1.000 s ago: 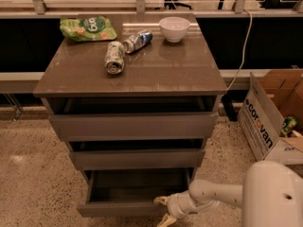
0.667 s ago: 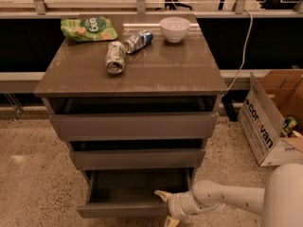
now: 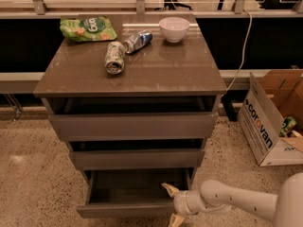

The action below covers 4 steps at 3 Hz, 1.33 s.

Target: Open bottom drawer

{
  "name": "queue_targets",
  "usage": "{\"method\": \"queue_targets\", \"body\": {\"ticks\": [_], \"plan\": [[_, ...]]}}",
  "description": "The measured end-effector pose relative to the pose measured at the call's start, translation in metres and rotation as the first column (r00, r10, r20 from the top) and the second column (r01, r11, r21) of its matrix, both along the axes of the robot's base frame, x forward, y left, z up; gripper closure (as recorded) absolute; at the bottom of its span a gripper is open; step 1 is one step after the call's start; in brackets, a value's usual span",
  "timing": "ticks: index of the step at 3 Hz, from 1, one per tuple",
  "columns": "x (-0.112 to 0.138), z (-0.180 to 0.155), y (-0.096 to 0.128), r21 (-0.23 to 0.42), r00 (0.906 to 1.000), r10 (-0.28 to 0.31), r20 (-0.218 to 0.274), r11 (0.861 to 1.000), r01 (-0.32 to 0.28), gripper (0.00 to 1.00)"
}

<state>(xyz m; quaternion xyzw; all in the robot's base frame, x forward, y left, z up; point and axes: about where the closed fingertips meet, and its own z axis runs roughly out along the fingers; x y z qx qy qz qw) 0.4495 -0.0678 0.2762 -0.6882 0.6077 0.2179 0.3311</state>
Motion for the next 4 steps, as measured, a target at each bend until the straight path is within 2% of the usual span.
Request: {"method": "queue_targets", "body": {"ticks": [1,2,3,4], "plan": [[0.008,-0.032,-0.005,-0.014,0.9969,-0.018,-0.076,1.0,0.017,0.0],[0.009,-0.073,-0.007,-0.048,0.9869,-0.024,-0.16,0.999,0.016,0.07],[0.012,-0.097,-0.003,-0.082,0.9776,0.0,-0.211,0.996,-0.018,0.22],[0.006,-0.103,0.008,-0.103,0.9648,0.066,-0.255,0.99,-0.094,0.28]]}}
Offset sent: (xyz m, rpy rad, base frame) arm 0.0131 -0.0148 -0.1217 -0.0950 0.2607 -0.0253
